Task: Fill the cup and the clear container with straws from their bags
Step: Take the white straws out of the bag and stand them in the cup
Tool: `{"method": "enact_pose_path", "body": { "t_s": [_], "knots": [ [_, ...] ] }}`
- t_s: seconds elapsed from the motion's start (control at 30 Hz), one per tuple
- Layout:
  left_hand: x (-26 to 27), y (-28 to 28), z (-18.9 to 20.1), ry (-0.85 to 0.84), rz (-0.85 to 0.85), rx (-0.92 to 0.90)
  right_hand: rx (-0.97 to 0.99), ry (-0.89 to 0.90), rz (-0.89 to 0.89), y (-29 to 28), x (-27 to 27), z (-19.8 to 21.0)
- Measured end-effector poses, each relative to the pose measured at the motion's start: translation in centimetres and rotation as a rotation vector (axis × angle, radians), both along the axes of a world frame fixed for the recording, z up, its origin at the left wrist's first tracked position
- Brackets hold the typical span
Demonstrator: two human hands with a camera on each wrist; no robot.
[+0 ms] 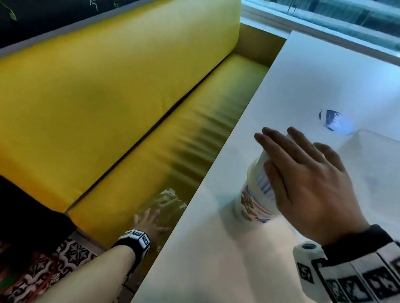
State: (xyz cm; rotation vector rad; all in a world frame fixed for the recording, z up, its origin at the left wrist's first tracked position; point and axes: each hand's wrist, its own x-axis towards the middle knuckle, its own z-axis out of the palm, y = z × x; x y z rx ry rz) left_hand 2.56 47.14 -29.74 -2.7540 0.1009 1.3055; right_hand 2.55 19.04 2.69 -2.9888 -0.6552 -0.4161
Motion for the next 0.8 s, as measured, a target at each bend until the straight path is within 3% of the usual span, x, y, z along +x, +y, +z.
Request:
{"method": "enact_pose_path", "body": {
  "t_s": [0.1, 0.27, 0.43, 0.57, 0.8],
  "knots": [
    [1.1, -0.3, -1.7, 0.029, 0.030, 0.015, -0.005, -0.001, -0.004, -0.1, 0.1, 0.0],
    [1.8, -0.6, -3.0, -0.060, 0.051, -0.033, -0.002, -0.014, -0.017, 0.1, 0.0, -0.2],
    [1.9, -0.4, -1.8, -0.186, 0.112, -0.086, 0.001, -0.007, -0.023, 0.2, 0.0, -0.1],
    [2.0, 0.0, -1.5, -0.247, 0.299, -0.103, -0.008, -0.007, -0.018, 0.2, 0.0, -0.2],
    [3.1, 1.1, -4.2, -0.098, 0.309, -0.191, -0.008, -0.006, -0.020, 0.1, 0.2, -0.3]
  ]
}}
